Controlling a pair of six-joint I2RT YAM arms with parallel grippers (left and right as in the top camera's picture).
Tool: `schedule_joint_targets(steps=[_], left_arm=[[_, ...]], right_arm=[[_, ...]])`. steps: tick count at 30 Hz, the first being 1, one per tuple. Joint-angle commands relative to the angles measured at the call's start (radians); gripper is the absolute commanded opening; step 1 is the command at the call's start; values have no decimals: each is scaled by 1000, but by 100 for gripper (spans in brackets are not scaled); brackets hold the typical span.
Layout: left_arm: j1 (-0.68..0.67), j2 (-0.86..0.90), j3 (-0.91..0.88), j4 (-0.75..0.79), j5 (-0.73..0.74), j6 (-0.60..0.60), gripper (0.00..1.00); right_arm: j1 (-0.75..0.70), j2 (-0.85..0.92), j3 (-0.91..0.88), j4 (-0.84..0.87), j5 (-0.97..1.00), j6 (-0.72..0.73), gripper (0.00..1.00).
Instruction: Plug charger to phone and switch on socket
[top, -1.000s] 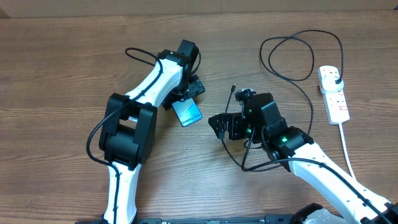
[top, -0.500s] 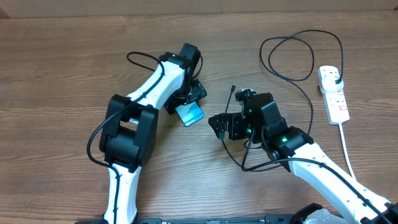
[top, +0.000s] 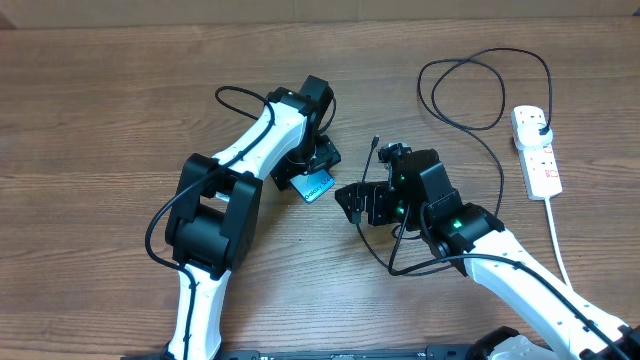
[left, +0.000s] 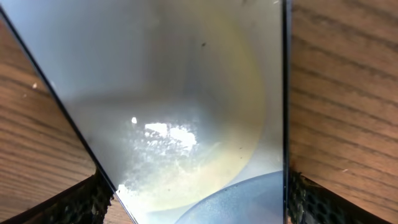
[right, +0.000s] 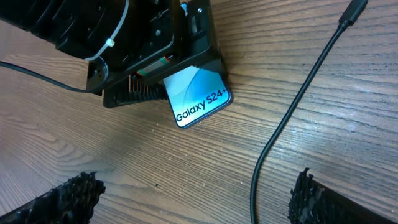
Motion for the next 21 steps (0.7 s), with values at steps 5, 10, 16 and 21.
schedule_joint_targets(steps=[5,10,16,21], left_arm=[[-8,83,-60,-8,43,-71,91],[-6,83,-60,-3,6,-100,91],[-1,83,-60,47,-9,-107,93],[-1,83,-60,52,-29,-142,91]], right_arm=[[-3,-18,16,0,-9,-8,100],[-3,-18,16,-8,-8,-8,100],[-3,-18,16,-9,-9,-14,100],[-3,-18,16,-10,-12,-35,100]])
